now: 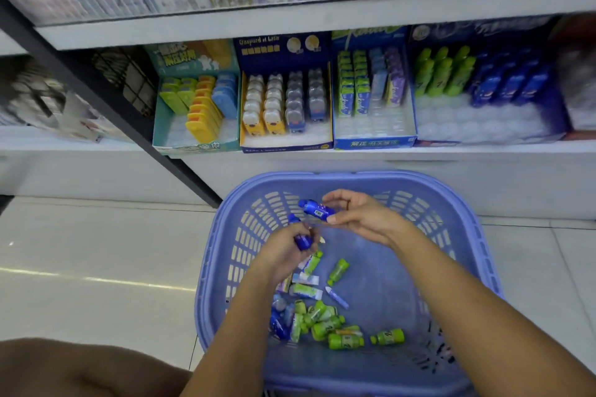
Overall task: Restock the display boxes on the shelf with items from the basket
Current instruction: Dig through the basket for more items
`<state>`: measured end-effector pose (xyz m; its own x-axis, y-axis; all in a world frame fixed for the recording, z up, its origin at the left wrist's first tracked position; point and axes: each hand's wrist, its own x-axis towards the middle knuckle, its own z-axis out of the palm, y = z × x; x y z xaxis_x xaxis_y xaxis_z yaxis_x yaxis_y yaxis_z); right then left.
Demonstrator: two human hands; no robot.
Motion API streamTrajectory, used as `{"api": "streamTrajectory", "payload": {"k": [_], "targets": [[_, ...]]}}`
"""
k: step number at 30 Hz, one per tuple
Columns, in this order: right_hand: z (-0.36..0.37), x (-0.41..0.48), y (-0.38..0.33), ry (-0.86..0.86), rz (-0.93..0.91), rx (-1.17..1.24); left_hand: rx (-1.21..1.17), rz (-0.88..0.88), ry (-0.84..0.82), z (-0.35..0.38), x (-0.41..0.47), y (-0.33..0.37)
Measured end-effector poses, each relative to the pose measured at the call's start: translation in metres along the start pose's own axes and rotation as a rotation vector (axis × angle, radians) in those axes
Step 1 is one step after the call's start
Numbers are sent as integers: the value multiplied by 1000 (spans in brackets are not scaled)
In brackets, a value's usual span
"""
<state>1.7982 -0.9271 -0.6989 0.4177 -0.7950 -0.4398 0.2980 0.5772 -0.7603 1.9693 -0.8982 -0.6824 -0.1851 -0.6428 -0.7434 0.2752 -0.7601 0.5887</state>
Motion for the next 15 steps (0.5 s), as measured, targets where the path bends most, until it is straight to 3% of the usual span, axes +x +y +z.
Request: {"api": "streamTrajectory", "payload": {"k": [3, 8, 15], "targets": [[9, -10, -28, 50, -168, -155, -99, 217, -48, 20, -11, 20], [29, -31, -69, 120, -366, -483, -26, 470, -3, 41, -25, 34], [39, -61, -105, 138, -372, -743, 6, 526, -108, 55, -40, 49]]}}
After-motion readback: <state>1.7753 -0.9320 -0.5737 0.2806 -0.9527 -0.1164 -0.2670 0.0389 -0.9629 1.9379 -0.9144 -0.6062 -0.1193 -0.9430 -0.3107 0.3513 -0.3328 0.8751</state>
